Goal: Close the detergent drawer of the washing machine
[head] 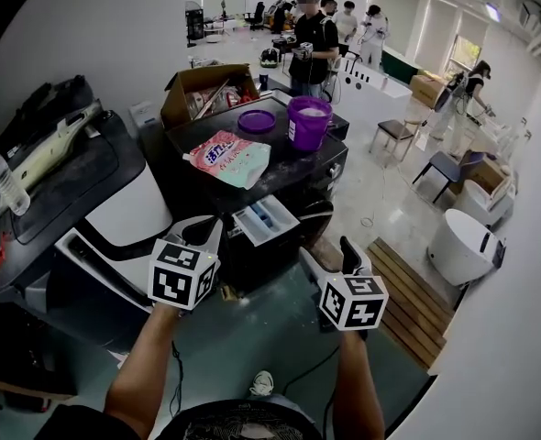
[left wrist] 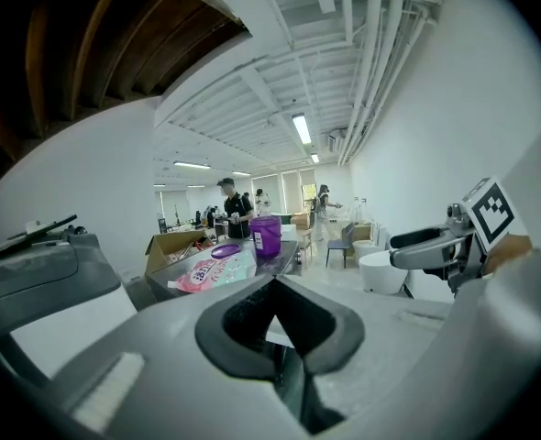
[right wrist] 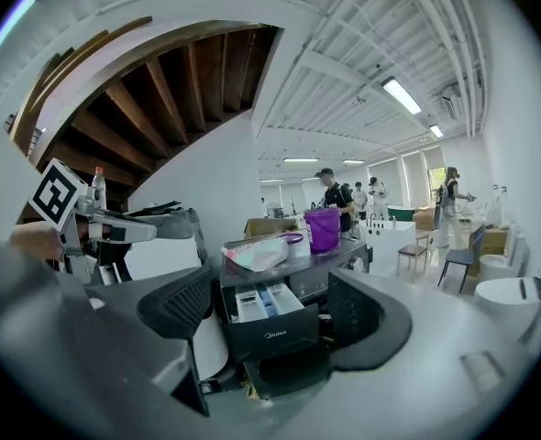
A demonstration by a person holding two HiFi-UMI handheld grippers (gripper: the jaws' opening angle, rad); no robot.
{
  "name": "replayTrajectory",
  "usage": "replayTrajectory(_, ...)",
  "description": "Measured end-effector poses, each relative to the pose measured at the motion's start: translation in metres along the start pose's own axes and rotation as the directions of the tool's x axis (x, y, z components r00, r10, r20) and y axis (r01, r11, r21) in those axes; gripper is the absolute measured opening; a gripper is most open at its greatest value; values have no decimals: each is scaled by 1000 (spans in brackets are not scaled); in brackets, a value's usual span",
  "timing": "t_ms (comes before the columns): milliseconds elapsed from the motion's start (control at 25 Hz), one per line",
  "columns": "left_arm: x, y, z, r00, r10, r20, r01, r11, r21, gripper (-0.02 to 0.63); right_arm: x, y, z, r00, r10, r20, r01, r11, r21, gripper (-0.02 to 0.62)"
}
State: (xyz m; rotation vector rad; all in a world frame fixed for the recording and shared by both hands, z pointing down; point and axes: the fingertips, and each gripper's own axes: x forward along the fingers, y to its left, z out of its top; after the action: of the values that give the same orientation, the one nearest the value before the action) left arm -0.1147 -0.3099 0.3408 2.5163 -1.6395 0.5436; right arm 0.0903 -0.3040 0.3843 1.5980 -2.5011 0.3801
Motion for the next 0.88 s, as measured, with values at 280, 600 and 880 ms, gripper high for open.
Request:
replayTrajectory(280,22,3,-6,998,42,-39,-41,999,13,2,28,-11,-25,998,58,-30,-56,996,69,411)
replayTrajectory(600,52,-4,-21,995,41,-87,-39,999,32,2,54,-25,-52,993,105,-50,-97,985,139,411)
replayTrajectory(880,71,-14,-32,990,46,-133,-39,998,53,2,75,-29,-79,982,180,-50,-162,957,242,411)
